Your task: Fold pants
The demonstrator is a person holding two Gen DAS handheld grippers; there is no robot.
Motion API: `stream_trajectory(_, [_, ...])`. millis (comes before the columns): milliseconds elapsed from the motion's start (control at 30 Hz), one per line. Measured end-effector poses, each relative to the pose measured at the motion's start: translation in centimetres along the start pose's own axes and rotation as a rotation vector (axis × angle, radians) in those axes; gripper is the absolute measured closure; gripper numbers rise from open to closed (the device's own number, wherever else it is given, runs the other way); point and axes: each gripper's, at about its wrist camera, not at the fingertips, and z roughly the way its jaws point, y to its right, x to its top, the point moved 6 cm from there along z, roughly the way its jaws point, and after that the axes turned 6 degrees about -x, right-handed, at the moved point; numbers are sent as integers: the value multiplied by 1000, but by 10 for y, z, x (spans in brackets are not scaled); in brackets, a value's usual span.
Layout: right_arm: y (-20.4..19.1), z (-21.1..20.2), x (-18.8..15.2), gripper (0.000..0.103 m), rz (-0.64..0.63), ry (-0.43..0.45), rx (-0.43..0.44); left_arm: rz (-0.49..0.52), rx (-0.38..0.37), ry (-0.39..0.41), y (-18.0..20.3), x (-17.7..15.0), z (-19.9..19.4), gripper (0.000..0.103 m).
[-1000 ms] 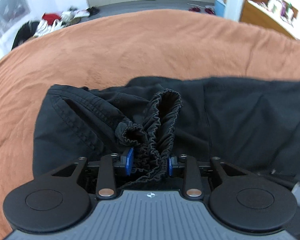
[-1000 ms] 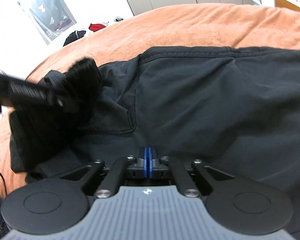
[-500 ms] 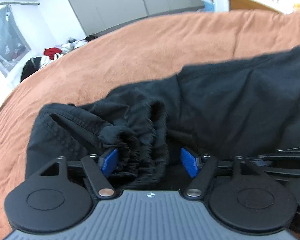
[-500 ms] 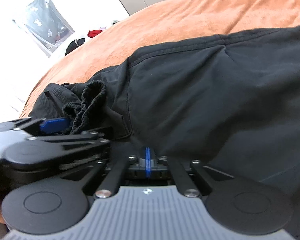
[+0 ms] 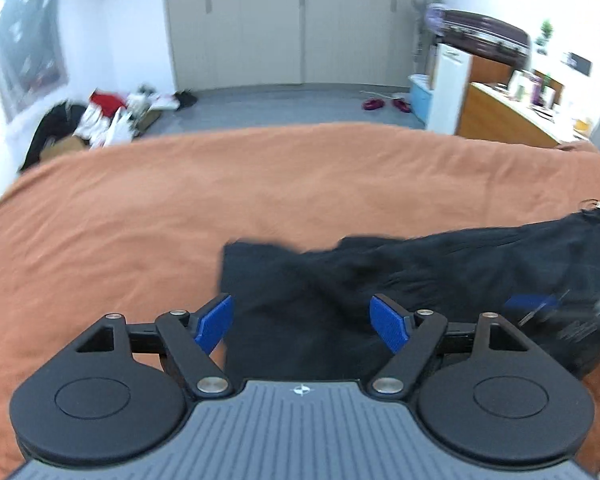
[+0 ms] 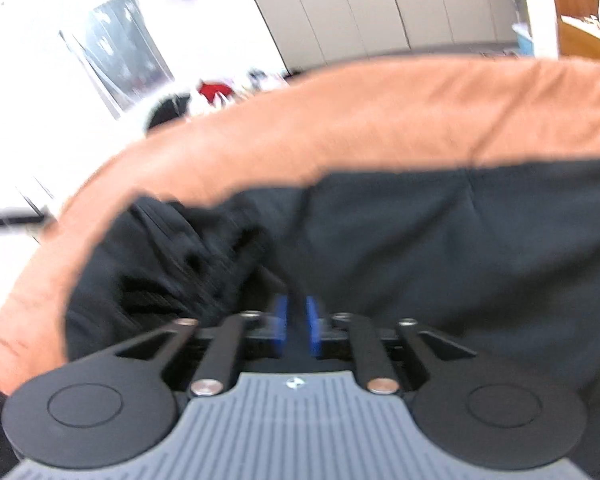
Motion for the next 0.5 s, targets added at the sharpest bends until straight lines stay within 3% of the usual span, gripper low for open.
stream_trajectory(33, [-7, -2, 8, 56, -3, -2, 36, -44, -3, -9, -8, -10, 4, 12])
stream_trajectory(100, [-24, 4, 23, 58, -36, -27, 96, -133, -32, -70, -19, -34, 18, 12])
stream_trajectory(167, [-40, 20, 35, 58, -92, -56, 97, -187, -77, -108, -22, -51, 30, 14])
stream_trajectory(333, [-68, 71, 40, 57, -206, -187, 103, -215, -75, -88, -17, -73, 43, 9])
stream_trajectory(433, [-81, 91, 33, 57, -314, -238, 67, -162, -64, -50, -15, -76, 44, 6])
stream_trajectory(467, [-86, 98, 30, 59, -352, -251, 57, -148, -60, -48, -13, -78, 47, 6])
stream_trajectory(500, [-91, 99, 27, 72, -382, -243, 58, -134, -52, -36, -12, -79, 47, 6])
